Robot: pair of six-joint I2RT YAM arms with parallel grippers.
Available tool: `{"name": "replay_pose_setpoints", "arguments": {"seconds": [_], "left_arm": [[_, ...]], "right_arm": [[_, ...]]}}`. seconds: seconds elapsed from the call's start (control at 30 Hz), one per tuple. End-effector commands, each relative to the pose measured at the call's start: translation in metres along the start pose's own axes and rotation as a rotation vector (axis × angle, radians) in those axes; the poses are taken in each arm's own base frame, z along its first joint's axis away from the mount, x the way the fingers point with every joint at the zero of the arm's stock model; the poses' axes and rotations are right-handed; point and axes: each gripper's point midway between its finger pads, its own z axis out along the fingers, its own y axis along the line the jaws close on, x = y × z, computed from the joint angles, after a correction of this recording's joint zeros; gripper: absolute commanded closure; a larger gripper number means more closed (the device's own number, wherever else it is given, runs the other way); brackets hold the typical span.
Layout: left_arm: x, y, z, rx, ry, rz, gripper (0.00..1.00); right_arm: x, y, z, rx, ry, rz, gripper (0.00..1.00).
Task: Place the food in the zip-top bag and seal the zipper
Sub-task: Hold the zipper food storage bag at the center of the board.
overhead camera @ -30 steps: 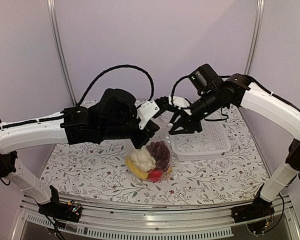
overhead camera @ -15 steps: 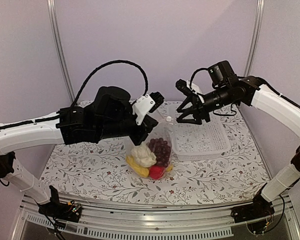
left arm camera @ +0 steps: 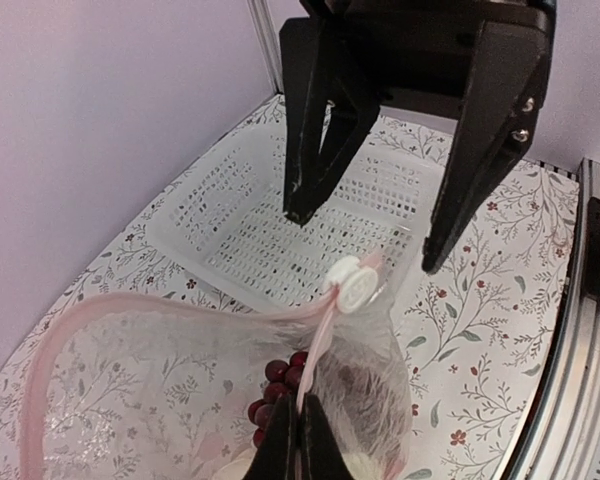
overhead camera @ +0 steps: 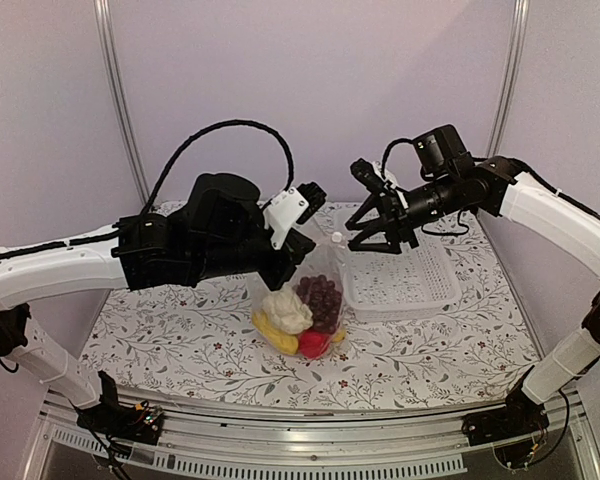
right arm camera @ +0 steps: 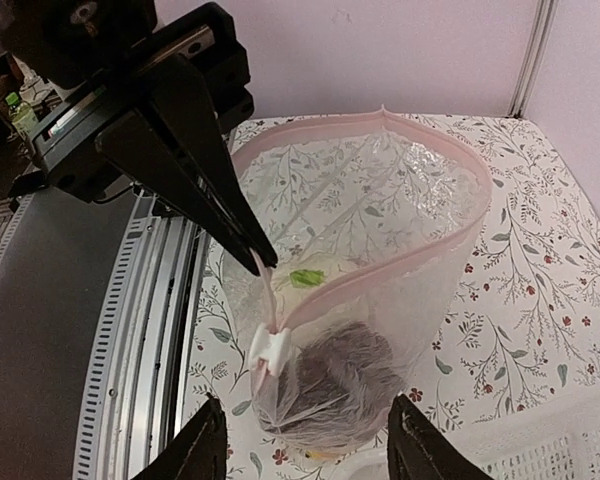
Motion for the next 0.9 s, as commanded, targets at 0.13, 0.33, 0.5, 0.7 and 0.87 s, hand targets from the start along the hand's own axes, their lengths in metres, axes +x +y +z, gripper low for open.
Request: {"name": "replay_pose_setpoints", "arguments": {"seconds": [0.13,0.33,0.5,0.7,0.87], "left_arm": [[-0.021,0.010,-0.008,-0.032,-0.087,-0.050,1.00],[-0.022,0.010,-0.006,-0.032,-0.090,-0.054,1.00],[-0.021,0.011,-0.007,-0.034,-0.089,-0.058,1.00],[-0.020,0.010,-0.006,-0.029,-0.087,-0.058,1.00],[-0.020,0.008,-0.002,-0.020,-0.085,-0.057,1.00]], "right_arm": [[0.007,0.013,0.008,-0.078,-0.001,0.016,0.45],[0.004,-0.003,0.018,-0.044,-0.003,0.069,0.62],[0.005,-0.010,0.022,-0.029,0.006,0.081,0.78],[0.001,-0.003,0.018,-0.042,-0.015,0.057,0.78],[-0.001,0.001,0.020,-0.046,-0.015,0.037,0.73]]}}
